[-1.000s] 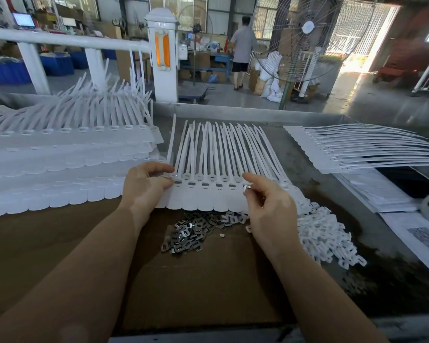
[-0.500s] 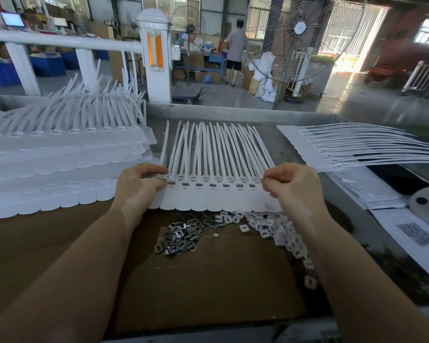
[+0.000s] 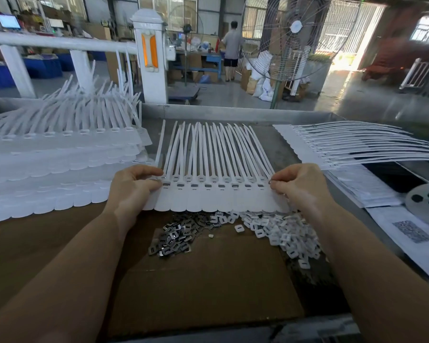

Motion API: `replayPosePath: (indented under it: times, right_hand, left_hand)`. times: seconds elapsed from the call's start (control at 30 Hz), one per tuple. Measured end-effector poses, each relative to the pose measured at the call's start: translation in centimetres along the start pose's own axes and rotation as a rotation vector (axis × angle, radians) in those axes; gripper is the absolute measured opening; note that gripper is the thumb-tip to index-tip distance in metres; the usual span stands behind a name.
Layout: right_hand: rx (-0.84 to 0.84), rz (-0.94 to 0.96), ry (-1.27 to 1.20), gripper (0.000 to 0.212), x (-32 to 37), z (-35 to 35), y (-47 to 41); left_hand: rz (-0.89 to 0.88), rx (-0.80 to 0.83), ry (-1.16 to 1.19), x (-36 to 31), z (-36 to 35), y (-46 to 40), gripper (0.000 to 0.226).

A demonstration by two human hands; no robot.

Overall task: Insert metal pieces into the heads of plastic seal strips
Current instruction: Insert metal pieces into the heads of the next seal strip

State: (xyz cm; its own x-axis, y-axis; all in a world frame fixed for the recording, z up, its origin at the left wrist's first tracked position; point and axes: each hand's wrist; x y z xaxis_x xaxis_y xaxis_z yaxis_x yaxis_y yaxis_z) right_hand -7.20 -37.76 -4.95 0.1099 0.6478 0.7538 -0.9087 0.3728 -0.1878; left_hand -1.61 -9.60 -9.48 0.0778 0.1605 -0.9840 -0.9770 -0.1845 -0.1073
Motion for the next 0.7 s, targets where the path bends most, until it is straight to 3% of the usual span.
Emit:
replayPosePath:
  times: [0.7]
  right_hand:
    - [0.156,0.063,0.331,0.015,-0.2,0.2,-1.9]
  left_hand:
    - [0.016,0.012,0.008,-0.2,0.0,0.2,0.022]
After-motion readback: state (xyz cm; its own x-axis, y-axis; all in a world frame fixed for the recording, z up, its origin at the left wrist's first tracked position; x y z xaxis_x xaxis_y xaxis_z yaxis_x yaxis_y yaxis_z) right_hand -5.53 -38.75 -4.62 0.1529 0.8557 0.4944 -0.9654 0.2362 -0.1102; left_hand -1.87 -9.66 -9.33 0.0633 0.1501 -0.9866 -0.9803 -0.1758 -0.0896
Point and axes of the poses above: each hand's wrist, its own y-axis away from the middle knuckle, its own z-axis out of the back of the hand, x = y × z, and after that the axes turned 3 degrees about y, right-handed
